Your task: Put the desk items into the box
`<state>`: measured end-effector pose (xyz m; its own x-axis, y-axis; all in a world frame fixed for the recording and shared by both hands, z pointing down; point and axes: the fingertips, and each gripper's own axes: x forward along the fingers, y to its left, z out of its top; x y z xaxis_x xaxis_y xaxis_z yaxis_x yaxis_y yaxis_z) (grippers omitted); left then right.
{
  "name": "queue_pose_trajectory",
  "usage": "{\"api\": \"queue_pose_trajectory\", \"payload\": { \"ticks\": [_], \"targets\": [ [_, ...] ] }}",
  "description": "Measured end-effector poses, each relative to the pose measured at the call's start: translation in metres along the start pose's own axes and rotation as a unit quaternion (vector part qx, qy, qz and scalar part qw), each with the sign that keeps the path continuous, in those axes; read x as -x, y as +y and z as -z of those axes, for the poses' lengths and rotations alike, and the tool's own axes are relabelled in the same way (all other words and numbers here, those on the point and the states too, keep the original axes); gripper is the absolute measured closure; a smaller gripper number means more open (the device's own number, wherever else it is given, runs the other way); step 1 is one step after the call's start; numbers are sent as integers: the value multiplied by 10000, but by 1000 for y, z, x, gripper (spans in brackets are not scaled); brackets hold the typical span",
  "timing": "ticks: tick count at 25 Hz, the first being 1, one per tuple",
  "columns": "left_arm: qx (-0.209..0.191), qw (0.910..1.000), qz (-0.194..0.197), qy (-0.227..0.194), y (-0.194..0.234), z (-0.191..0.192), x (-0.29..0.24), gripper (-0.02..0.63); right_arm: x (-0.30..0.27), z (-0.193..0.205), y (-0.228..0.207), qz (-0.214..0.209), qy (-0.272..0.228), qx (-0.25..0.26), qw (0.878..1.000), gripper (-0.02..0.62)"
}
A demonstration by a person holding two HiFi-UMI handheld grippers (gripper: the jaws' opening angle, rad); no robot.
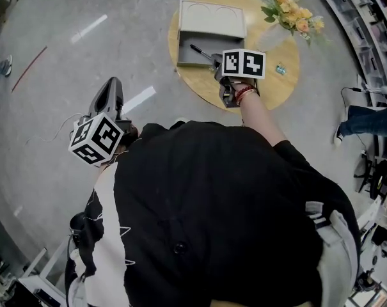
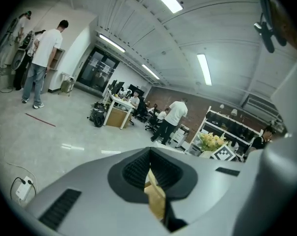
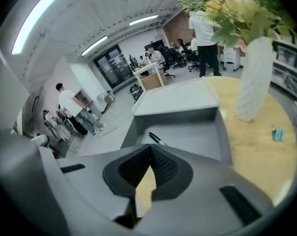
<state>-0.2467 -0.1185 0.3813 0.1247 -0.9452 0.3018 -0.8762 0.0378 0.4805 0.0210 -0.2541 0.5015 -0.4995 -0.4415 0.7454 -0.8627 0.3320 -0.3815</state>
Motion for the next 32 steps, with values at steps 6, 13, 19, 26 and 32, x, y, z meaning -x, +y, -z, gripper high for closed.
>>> {"api": "queue_pose_trajectory", "payload": {
  "ticks": [6,13,19,26,32],
  "targets": [
    [-174,9983,508,238,-27,9,-5,595,33,4,26,-506,-546,-856,9935,589],
    [-370,9937,978,414,-49,18,0,595,78,-4,69,-1066,-1443,-954,9791,590],
    [-536,9890,1294,486,-62,27,11,595,115,-3,95,-1158,-2160,-731,9668,590],
    [-665,9858,1494,371,-74,23,15,595,136,0,92,-689,-2688,-206,9605,591],
    [-706,9855,1513,305,-84,25,16,595,151,-8,92,-745,-3072,-172,9486,591]
  ]
}}
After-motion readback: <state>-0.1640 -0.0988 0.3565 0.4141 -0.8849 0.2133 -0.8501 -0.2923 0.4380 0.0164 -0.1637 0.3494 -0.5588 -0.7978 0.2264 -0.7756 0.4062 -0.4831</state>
